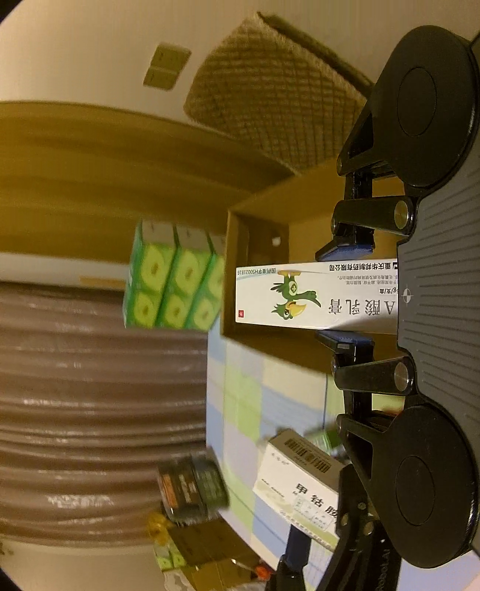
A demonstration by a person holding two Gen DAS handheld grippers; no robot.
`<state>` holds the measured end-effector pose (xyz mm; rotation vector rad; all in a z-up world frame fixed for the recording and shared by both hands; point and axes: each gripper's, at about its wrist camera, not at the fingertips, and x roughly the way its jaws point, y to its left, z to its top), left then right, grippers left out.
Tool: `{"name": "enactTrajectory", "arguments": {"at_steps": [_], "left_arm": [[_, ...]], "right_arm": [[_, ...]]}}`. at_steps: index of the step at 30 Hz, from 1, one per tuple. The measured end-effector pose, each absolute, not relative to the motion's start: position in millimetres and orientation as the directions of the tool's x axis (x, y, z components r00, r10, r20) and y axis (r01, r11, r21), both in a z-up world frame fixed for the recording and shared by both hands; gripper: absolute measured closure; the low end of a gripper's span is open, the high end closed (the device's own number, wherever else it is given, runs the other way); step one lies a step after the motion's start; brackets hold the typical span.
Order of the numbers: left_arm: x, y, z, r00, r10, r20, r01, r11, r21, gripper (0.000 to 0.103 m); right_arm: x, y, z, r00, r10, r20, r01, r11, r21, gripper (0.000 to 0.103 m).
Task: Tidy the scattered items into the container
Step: 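Carry both boxes over the cardboard box and open both tools to drop them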
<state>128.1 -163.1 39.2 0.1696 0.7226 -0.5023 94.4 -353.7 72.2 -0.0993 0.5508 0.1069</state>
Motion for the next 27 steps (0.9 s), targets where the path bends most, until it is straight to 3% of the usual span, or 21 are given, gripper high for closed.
{"name": "enactTrajectory", "arguments": {"at_steps": [12, 27], "left_arm": [[157.2, -235.4, 43.9, 0.603, -0.439, -0.666, 0.555, 0.831, -0.045, 0.034], [184.4, -271.8, 26.1, 0.559, -0.466, -0.686, 0.572, 0.816, -0.088, 0.033]], "right_arm": [[112.2, -407.7, 62.0, 0.841, 0.038, -0.539, -0.066, 0.997, -0.033, 0.068], [138.4, -429.2, 42.5, 0.82, 0.036, -0.571, -0.04, 0.999, 0.005, 0.068]]}}
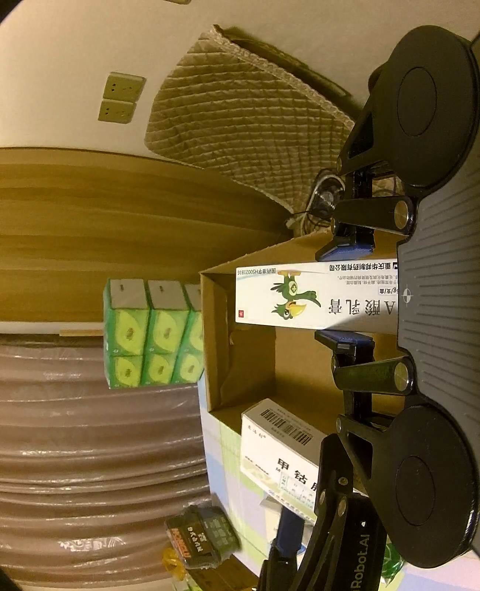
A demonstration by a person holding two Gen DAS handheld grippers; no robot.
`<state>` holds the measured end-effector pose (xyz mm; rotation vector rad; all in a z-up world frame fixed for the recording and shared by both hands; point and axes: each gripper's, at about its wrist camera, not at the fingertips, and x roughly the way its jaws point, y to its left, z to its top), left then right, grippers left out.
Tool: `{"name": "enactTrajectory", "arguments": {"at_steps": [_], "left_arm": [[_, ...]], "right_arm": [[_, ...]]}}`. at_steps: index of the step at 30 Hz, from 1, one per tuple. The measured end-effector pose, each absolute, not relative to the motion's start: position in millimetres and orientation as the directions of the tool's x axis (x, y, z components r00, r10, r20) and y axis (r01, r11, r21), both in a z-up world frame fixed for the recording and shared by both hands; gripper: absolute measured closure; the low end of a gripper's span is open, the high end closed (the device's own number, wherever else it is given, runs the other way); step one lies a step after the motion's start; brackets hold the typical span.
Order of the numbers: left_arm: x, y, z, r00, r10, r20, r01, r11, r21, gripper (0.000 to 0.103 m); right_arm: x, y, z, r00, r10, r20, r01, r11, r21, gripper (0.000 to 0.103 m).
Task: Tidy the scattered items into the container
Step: 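Carry both boxes over the cardboard box and open both tools to drop them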
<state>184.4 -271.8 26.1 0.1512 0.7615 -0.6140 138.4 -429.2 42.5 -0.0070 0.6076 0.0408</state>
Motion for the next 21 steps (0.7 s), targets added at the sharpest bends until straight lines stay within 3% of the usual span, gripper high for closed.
{"name": "enactTrajectory", "arguments": {"at_steps": [21], "left_arm": [[170.2, -235.4, 30.8, 0.588, -0.429, -0.686, 0.505, 0.857, -0.104, 0.033]], "right_arm": [[135.6, -419.4, 41.1, 0.823, 0.056, -0.565, -0.061, 0.998, 0.011, 0.068]]}}
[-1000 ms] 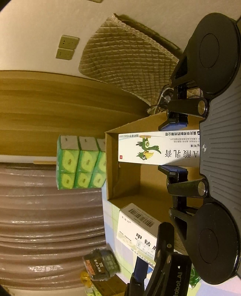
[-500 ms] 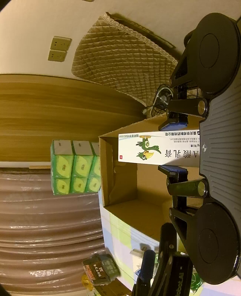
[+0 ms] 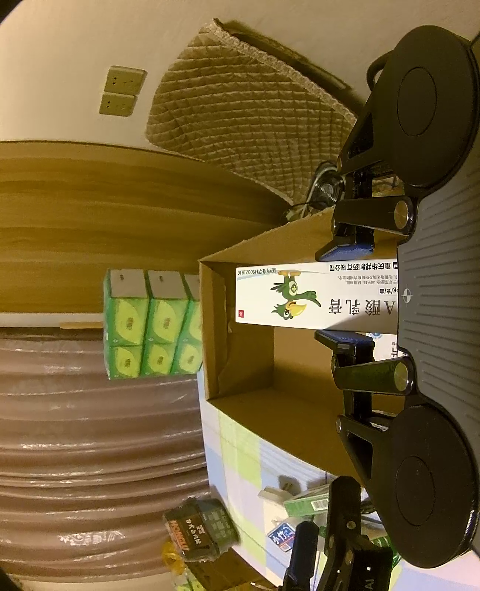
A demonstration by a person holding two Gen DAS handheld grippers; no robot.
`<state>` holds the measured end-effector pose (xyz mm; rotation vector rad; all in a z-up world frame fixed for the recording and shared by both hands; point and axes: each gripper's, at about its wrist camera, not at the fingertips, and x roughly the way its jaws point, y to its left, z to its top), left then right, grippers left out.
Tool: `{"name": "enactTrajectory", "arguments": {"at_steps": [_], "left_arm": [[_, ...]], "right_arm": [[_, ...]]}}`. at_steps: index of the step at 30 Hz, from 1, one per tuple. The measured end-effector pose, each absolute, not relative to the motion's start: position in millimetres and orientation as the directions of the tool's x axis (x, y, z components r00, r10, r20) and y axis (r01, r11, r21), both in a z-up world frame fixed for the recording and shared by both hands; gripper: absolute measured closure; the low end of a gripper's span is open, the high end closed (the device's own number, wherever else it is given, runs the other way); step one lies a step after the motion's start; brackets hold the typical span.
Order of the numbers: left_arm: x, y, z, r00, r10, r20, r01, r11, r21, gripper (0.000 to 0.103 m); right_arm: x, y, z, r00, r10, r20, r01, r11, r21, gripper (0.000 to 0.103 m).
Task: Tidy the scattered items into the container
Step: 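Carry both boxes over the cardboard box and open both tools to drop them, then withdraw both open tools from the cardboard box back over the table items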
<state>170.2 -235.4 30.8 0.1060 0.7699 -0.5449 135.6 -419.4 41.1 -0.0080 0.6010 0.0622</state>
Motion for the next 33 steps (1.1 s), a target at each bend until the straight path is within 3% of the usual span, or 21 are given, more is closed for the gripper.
{"name": "enactTrajectory", "arguments": {"at_steps": [5, 7, 8, 9, 33], "left_arm": [[168.1, -228.5, 30.9, 0.594, -0.425, -0.683, 0.493, 0.863, -0.109, 0.033], [167.0, -225.6, 30.3, 0.596, -0.423, -0.682, 0.489, 0.865, -0.11, 0.033], [165.9, -224.2, 30.0, 0.597, -0.423, -0.682, 0.487, 0.866, -0.111, 0.033], [165.0, -222.3, 30.0, 0.598, -0.422, -0.681, 0.485, 0.867, -0.111, 0.033], [131.1, -147.2, 17.9, 0.621, -0.337, -0.707, 0.364, 0.924, -0.12, 0.029]], "right_arm": [[136.6, -418.4, 42.6, 0.841, 0.061, -0.537, -0.062, 0.998, 0.016, 0.067], [134.9, -418.1, 44.5, 0.856, 0.056, -0.513, -0.056, 0.998, 0.017, 0.051], [134.9, -418.1, 45.2, 0.859, 0.058, -0.509, -0.055, 0.998, 0.021, 0.032], [134.3, -418.0, 45.5, 0.861, 0.063, -0.505, -0.058, 0.998, 0.024, 0.029], [86.9, -371.4, 47.9, 0.854, 0.123, -0.505, -0.152, 0.988, -0.016, 0.028]]}}
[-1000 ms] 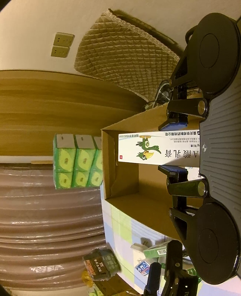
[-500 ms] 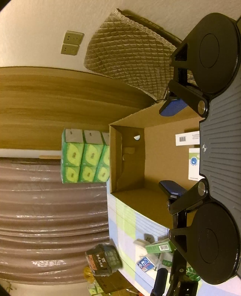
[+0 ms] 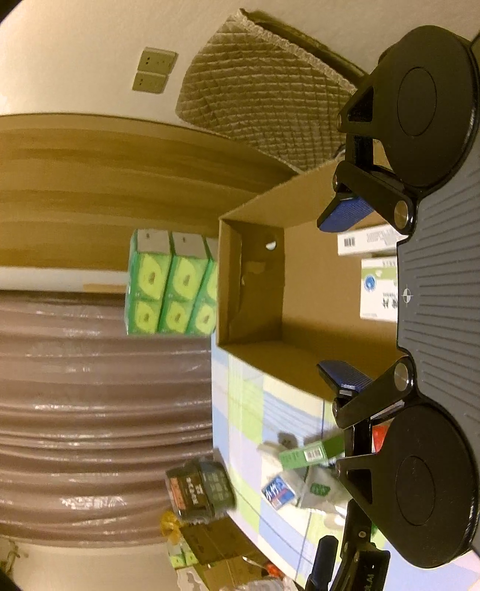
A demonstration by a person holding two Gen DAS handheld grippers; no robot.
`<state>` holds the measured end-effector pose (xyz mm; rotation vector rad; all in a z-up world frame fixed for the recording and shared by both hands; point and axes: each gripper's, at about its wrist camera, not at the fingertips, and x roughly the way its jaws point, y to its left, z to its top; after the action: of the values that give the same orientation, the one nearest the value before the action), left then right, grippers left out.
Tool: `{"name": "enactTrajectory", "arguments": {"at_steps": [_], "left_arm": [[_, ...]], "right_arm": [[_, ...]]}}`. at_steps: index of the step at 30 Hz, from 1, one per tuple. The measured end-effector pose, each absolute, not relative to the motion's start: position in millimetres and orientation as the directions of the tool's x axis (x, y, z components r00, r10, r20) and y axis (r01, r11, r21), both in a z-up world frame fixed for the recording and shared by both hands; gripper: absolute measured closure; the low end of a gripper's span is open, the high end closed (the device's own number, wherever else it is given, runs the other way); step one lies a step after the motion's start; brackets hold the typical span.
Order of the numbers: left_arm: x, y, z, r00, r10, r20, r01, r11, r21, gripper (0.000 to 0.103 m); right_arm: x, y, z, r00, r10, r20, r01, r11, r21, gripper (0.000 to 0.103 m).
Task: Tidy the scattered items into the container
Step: 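Withdraw both open tools from the cardboard box back over the table items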
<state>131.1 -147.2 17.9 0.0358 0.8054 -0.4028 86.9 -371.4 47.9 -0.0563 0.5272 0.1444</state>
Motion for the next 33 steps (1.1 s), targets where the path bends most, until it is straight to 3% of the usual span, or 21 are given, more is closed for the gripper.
{"name": "enactTrajectory", "arguments": {"at_steps": [1, 3, 5, 19, 33], "left_arm": [[128.3, -143.3, 17.9, 0.623, -0.332, -0.708, 0.357, 0.926, -0.12, 0.028], [122.1, -132.7, 17.1, 0.628, -0.317, -0.71, 0.341, 0.933, -0.115, 0.028], [115.9, -121.4, 16.2, 0.633, -0.298, -0.715, 0.321, 0.941, -0.107, 0.027], [69.9, -28.9, 0.2, 0.649, -0.137, -0.748, 0.15, 0.987, -0.051, 0.022], [59.6, 15.6, -9.2, 0.648, -0.116, -0.753, 0.08, 0.993, -0.084, 0.02]], "right_arm": [[84.3, -368.0, 48.0, 0.852, 0.132, -0.507, -0.161, 0.987, -0.015, 0.026], [78.8, -361.2, 48.2, 0.851, 0.142, -0.506, -0.175, 0.984, -0.017, 0.01], [71.5, -354.5, 48.7, 0.855, 0.152, -0.496, -0.187, 0.982, -0.022, 0.006], [26.3, -287.3, 41.7, 0.798, 0.298, -0.524, -0.348, 0.937, 0.002, 0.002], [17.8, -229.7, 8.7, 0.705, 0.365, -0.608, -0.48, 0.877, -0.029, 0.002]]}}
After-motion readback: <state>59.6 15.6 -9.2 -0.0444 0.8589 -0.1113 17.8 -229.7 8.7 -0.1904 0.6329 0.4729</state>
